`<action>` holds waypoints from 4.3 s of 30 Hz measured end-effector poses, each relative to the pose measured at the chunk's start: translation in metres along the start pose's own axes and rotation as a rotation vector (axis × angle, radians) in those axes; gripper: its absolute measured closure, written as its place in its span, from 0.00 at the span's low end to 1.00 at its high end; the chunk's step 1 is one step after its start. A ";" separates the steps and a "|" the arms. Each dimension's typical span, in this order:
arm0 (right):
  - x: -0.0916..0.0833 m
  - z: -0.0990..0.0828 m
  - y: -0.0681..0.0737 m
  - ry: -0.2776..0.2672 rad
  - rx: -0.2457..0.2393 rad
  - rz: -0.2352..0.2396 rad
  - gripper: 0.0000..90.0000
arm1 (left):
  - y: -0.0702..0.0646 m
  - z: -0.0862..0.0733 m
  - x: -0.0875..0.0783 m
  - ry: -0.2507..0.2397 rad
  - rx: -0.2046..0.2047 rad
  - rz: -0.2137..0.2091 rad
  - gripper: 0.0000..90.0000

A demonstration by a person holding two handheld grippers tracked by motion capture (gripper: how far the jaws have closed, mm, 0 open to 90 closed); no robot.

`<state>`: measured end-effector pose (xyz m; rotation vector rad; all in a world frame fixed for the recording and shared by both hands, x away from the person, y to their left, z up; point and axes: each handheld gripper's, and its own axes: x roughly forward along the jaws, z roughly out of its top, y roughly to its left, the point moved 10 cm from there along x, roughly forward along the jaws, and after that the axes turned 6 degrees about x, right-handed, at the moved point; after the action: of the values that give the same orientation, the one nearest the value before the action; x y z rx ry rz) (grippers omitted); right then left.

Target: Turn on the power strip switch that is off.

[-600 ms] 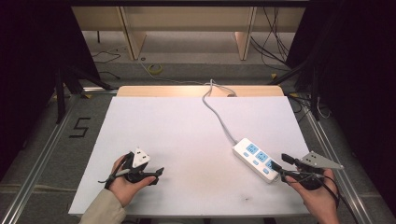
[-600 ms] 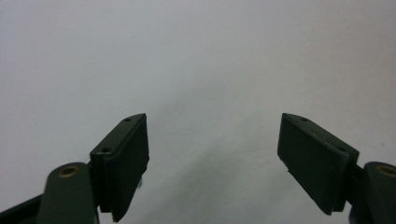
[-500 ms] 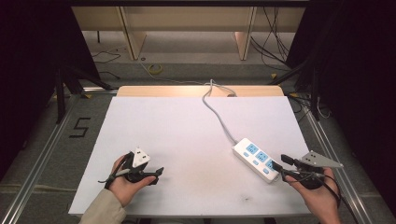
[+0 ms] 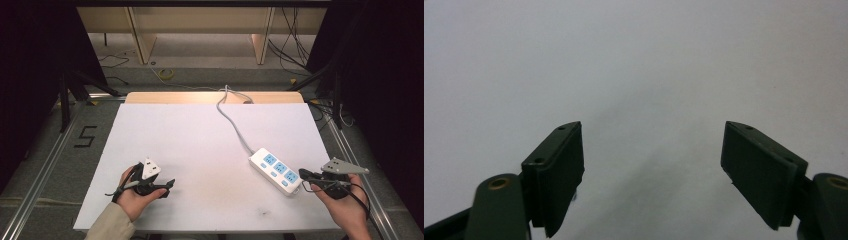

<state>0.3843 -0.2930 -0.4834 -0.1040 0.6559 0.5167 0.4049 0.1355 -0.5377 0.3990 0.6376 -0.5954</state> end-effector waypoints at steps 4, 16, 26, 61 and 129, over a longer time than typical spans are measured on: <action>0.000 -0.002 0.002 0.036 -0.011 0.002 1.00 | 0.000 0.000 0.000 -0.001 0.001 0.002 0.28; 0.004 -0.004 0.004 0.132 -0.007 0.016 1.00 | 0.001 0.000 0.000 -0.001 0.001 0.004 0.28; 0.005 -0.004 0.005 0.189 0.000 0.020 1.00 | 0.001 0.000 -0.001 -0.001 0.000 0.007 0.28; 0.009 0.001 0.007 0.328 -0.008 0.034 1.00 | 0.003 0.001 -0.001 -0.003 0.000 0.013 0.28; 0.027 0.013 0.022 0.493 -0.051 0.060 1.00 | 0.003 0.001 0.000 -0.002 0.012 0.018 0.29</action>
<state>0.3984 -0.2592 -0.4881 -0.2658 1.1294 0.5710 0.4073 0.1374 -0.5358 0.4149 0.6279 -0.5827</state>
